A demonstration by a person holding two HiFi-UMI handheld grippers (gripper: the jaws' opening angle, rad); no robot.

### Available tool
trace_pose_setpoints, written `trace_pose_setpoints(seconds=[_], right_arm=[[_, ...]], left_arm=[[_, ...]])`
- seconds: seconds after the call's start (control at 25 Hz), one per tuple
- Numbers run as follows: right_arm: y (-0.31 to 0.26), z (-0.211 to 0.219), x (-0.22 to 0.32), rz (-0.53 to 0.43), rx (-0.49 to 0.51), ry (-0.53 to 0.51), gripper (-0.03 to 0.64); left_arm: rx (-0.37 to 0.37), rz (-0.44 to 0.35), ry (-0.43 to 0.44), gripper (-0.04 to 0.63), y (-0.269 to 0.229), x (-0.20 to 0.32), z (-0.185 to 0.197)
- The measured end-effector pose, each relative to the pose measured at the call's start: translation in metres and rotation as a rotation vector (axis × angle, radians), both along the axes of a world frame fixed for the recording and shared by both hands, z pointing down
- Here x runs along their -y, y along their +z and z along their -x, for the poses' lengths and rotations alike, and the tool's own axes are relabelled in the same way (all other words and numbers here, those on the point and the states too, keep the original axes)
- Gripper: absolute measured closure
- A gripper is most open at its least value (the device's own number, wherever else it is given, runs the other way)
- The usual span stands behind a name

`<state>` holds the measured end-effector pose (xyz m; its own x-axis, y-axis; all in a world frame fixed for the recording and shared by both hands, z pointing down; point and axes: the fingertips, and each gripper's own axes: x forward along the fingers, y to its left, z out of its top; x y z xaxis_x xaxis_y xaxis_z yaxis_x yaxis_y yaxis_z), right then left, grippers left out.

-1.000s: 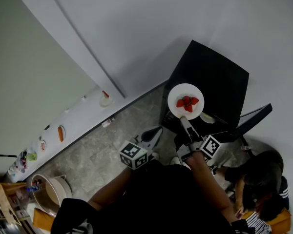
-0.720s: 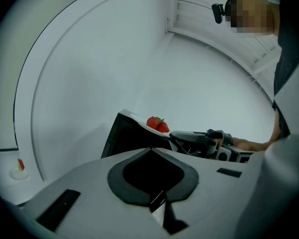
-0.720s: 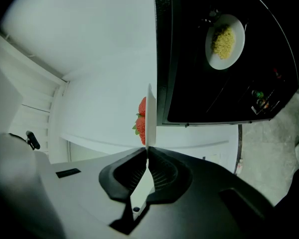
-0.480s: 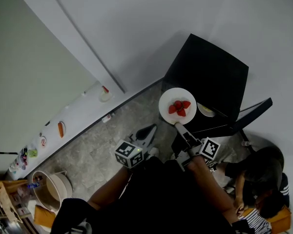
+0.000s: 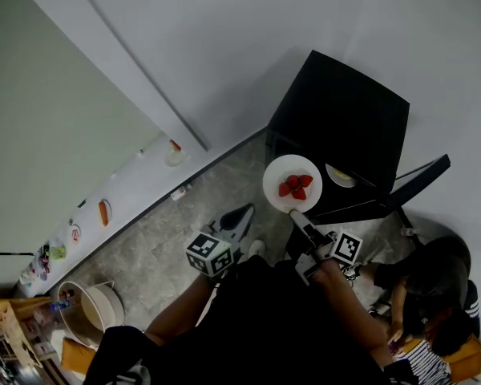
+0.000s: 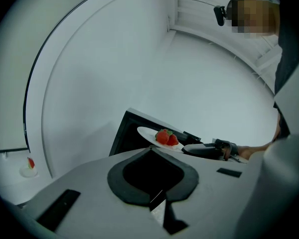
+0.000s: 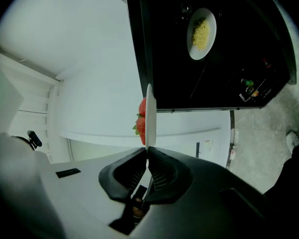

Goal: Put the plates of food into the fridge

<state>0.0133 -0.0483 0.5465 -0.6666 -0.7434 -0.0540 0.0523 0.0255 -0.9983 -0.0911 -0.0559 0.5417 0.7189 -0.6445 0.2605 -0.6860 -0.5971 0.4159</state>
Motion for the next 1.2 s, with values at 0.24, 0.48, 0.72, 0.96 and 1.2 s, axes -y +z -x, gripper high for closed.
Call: trace_pose_setpoints(seconds=[0.24, 0.48, 0.72, 0.96, 1.2], right_arm=[[0.029, -0.010, 0.007, 0.053, -0.011, 0.042, 0.583], [0.063, -0.032, 0.025, 0.075, -0.052, 0.090, 0.583], [0.086, -0.040, 0.059, 0.106, -0.034, 0.135, 0.583], [0.109, -0.045, 0.085, 0.117, -0.074, 0.147, 0.583], [0.123, -0.049, 0.099, 0.146, -0.063, 0.177, 0.583]], left_arm=[[-0.001, -0.001, 0.016, 0.572, -0.006, -0.003, 0.004], [0.012, 0.000, 0.031, 0.572, -0.005, -0.006, -0.006], [0.024, 0.001, 0.035, 0.572, -0.006, 0.002, -0.005], [0.029, 0.003, 0.017, 0.572, -0.004, 0.014, 0.001], [0.020, 0.009, 0.010, 0.572, -0.003, 0.024, 0.000]])
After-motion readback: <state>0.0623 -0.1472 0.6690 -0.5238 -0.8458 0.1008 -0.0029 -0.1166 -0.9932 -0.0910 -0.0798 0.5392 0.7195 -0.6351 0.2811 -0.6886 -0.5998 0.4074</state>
